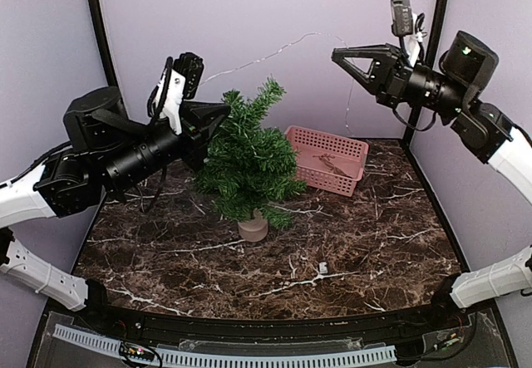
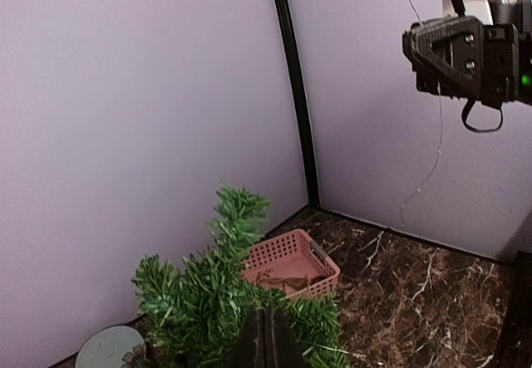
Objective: Decorate the small christmas tree
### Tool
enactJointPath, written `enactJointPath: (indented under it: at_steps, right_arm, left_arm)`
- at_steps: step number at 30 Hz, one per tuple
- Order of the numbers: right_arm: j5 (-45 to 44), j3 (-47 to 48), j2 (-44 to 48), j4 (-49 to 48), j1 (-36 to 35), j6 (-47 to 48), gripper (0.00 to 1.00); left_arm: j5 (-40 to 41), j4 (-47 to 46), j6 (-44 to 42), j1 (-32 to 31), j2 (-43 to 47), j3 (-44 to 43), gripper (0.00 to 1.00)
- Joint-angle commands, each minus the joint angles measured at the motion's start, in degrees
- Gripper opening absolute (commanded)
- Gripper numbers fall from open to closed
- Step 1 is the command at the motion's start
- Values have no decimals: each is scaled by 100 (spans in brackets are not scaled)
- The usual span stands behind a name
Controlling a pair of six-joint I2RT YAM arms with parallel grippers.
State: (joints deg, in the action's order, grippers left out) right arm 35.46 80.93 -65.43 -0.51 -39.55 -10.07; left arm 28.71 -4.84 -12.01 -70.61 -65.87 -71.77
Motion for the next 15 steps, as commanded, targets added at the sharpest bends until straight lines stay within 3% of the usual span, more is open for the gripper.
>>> enactJointPath:
  at_steps: [1, 8, 15]
  right_arm:
    - [-299, 546, -514, -300, 44, 56, 0]
    - [-832, 1090, -1240, -27, 79, 203, 0]
    - [-1149, 1628, -1979, 33, 121, 280, 0]
  left_arm:
    - [-531, 1528, 1076, 338, 46, -91, 0]
    - [-956, 2092, 1958, 1001, 188, -167, 0]
    - [-1386, 2115, 2199, 1501, 168, -212, 0]
